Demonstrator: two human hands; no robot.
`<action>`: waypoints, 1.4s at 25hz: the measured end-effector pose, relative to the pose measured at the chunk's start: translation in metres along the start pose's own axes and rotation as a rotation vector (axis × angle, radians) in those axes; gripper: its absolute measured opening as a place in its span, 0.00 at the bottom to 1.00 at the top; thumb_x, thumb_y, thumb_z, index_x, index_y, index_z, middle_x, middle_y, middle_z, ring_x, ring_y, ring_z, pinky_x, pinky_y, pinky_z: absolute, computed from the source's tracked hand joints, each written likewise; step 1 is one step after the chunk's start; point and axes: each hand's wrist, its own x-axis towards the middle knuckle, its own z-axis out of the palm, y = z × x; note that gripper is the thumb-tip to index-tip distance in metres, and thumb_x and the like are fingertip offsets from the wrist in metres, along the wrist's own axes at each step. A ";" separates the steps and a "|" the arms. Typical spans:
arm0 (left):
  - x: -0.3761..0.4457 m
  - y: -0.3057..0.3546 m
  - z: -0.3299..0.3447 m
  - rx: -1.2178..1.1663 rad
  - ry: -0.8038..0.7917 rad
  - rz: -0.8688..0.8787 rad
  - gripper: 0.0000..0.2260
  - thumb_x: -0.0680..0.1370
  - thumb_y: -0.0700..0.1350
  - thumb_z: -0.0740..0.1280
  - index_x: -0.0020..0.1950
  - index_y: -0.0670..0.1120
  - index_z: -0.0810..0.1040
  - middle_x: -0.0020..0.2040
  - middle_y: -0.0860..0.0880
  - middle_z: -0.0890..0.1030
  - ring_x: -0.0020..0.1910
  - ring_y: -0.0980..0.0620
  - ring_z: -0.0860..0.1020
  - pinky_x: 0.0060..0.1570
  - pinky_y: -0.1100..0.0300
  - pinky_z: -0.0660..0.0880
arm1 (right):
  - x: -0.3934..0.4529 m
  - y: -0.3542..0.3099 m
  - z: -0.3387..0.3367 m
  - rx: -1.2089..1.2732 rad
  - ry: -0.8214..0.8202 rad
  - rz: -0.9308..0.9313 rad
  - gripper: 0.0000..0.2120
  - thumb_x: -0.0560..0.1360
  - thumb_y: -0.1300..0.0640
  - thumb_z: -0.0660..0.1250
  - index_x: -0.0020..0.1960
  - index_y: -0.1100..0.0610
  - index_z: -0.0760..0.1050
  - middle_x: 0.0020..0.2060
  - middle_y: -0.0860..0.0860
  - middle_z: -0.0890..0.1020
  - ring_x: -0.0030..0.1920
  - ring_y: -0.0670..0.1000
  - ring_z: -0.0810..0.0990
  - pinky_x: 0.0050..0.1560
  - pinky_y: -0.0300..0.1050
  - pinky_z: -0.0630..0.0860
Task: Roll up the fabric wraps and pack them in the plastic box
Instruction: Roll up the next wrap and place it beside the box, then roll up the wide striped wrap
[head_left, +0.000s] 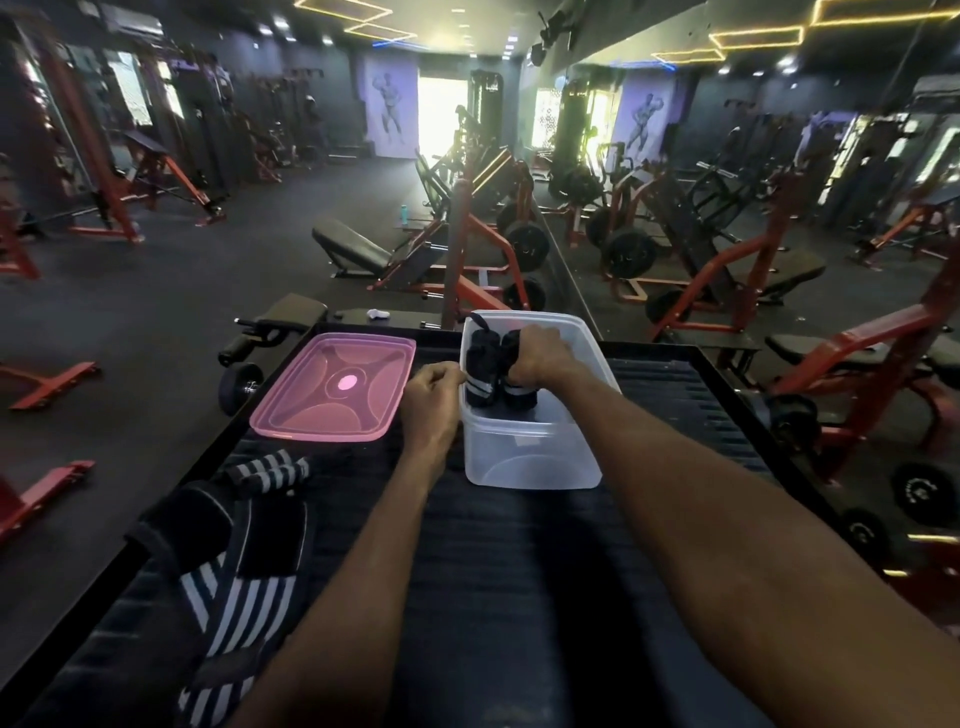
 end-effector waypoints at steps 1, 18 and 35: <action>-0.001 0.001 0.000 0.004 -0.002 0.002 0.06 0.76 0.41 0.66 0.47 0.45 0.83 0.48 0.50 0.83 0.46 0.55 0.79 0.46 0.59 0.75 | 0.001 0.000 0.002 0.003 0.009 0.007 0.17 0.73 0.57 0.74 0.60 0.60 0.78 0.57 0.58 0.82 0.60 0.58 0.78 0.58 0.49 0.75; -0.020 0.020 -0.023 0.364 0.086 0.099 0.09 0.76 0.40 0.64 0.51 0.46 0.83 0.51 0.50 0.83 0.49 0.52 0.78 0.53 0.58 0.73 | -0.064 -0.060 -0.043 0.203 0.315 -0.210 0.09 0.71 0.56 0.69 0.49 0.58 0.79 0.45 0.54 0.81 0.47 0.58 0.80 0.48 0.52 0.80; -0.082 0.039 -0.187 1.313 0.031 -0.108 0.16 0.74 0.47 0.70 0.58 0.40 0.76 0.58 0.38 0.80 0.57 0.37 0.78 0.54 0.51 0.75 | -0.148 -0.108 0.070 0.758 -0.664 -0.171 0.03 0.80 0.59 0.63 0.48 0.58 0.75 0.36 0.56 0.77 0.30 0.53 0.76 0.32 0.44 0.77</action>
